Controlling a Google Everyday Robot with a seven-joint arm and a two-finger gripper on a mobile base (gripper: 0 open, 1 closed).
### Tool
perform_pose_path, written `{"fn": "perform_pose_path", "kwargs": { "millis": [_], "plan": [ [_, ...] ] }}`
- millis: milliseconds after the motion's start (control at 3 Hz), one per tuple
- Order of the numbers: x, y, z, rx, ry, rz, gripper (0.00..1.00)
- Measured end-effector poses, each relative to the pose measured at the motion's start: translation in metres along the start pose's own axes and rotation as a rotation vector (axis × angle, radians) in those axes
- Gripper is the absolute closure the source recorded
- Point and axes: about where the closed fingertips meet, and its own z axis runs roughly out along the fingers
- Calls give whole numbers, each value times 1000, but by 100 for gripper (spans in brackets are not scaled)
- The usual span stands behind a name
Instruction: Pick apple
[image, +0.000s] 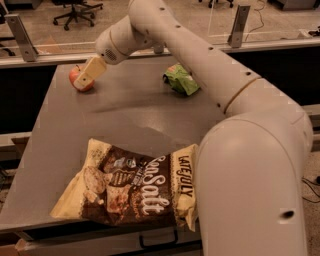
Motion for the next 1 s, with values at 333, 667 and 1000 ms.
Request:
{"fn": "perform_pose_path", "kwargs": {
  "millis": [333, 667, 1000],
  "plan": [
    [14, 5, 28, -15, -6, 150, 0],
    [27, 4, 47, -16, -12, 256, 0],
    [35, -3, 60, -14, -21, 303, 0]
  ]
}}
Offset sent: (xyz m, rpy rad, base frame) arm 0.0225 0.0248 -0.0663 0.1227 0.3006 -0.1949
